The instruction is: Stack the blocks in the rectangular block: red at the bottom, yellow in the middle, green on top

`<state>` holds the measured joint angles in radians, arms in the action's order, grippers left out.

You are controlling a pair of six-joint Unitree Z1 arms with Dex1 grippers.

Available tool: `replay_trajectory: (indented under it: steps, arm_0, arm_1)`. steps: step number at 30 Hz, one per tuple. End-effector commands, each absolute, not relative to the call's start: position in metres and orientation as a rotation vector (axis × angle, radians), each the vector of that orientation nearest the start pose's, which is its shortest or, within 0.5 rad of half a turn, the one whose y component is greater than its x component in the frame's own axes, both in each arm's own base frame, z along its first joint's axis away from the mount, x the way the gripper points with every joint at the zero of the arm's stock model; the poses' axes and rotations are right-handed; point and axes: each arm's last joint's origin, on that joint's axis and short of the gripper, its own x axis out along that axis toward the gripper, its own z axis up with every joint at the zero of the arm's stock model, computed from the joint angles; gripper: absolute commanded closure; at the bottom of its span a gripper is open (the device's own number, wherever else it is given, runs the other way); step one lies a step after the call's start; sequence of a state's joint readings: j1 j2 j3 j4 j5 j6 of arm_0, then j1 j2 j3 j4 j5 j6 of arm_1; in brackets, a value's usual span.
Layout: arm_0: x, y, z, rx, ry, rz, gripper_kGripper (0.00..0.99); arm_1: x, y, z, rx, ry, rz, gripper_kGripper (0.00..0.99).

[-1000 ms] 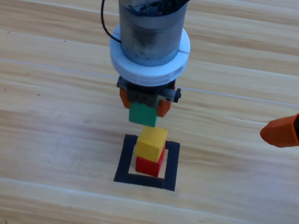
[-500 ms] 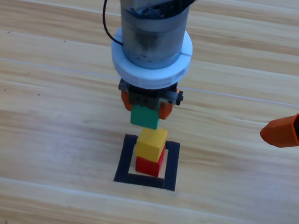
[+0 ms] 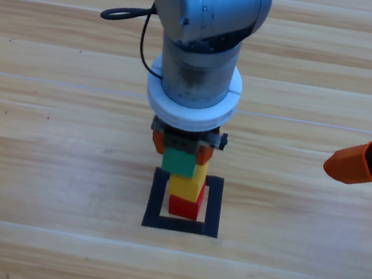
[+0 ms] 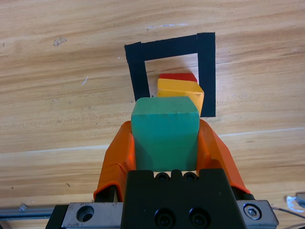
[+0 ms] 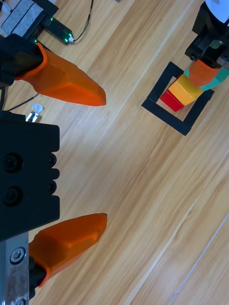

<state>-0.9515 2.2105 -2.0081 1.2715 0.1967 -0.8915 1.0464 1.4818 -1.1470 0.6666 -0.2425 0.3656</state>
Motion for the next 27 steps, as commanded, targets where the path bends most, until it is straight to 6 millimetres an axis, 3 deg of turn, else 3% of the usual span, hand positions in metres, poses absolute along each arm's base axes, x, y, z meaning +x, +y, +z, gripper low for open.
replay_trajectory:
  steps: [1, 27]
  arm_0:
    - [0.2658, -0.3724, 0.2624, 0.088, 1.356, -0.01, 0.964]
    - [0.2598, -0.3747, 0.2585, 0.091, 1.362, 0.0, 0.964]
  arm_1:
    - [0.1409, 0.2266, 0.3162, -0.329, 0.972, 0.578, 0.001]
    - [0.1415, 0.2278, 0.3146, -0.334, 0.977, 0.578, 0.001]
